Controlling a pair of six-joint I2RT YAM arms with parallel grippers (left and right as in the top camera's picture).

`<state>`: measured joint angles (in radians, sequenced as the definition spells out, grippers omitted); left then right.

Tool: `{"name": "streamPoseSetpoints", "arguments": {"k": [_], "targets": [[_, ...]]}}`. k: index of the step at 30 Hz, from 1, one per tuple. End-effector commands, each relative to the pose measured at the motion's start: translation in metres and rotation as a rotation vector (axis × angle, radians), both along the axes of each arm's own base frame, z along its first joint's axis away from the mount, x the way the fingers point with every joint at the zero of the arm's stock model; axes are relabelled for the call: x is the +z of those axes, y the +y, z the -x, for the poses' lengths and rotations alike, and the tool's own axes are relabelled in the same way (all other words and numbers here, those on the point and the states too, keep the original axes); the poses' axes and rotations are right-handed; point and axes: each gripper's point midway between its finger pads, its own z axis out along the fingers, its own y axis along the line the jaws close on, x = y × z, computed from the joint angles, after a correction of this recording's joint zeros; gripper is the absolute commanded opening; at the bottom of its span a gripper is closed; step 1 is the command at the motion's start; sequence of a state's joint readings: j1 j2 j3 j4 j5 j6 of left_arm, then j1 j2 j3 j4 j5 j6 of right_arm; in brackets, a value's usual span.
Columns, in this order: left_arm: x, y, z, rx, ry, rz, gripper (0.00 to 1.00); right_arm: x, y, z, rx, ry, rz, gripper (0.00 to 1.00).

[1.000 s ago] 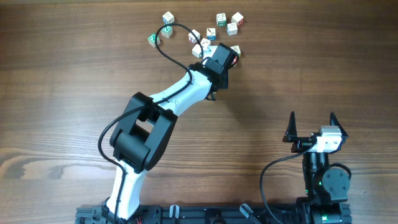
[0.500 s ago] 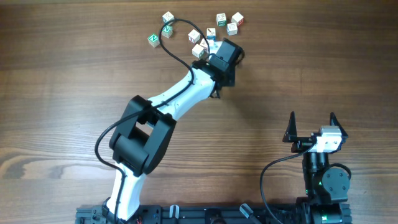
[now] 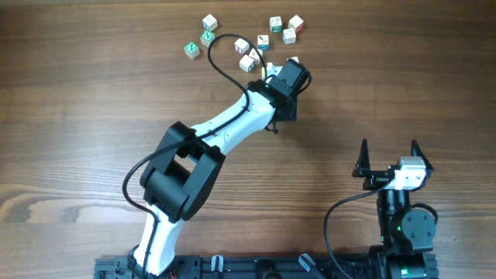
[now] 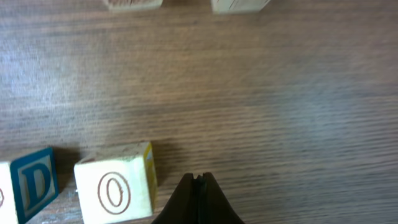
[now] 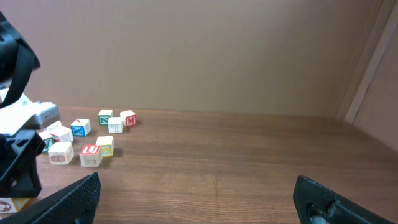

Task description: Form a horizontal line

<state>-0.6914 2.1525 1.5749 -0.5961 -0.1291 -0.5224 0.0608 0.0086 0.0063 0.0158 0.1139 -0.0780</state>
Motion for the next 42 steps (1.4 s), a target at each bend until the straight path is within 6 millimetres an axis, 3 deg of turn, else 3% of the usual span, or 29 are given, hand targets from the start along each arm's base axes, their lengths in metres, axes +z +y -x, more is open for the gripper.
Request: {"name": "streamPoseSetpoints", "arguments": {"k": [1, 8, 19, 42], "targets": [[0.004, 0.003, 0.003, 0.017, 0.002, 0.013, 0.04, 0.0, -0.003, 0.0, -0.018, 0.0, 0.012, 1.0], [-0.002, 0.003, 0.0, 0.021, -0.005, 0.006, 0.04, 0.0, -0.003, 0.0, -0.018, 0.0, 0.012, 1.0], [-0.005, 0.019, -0.01, 0.06, -0.032, -0.049, 0.04, 0.0, -0.003, 0.0, -0.018, 0.0, 0.012, 1.0], [-0.006, 0.027, -0.009, 0.072, -0.029, -0.08, 0.05, 0.0, -0.003, 0.0, -0.018, 0.0, 0.012, 1.0]]}}
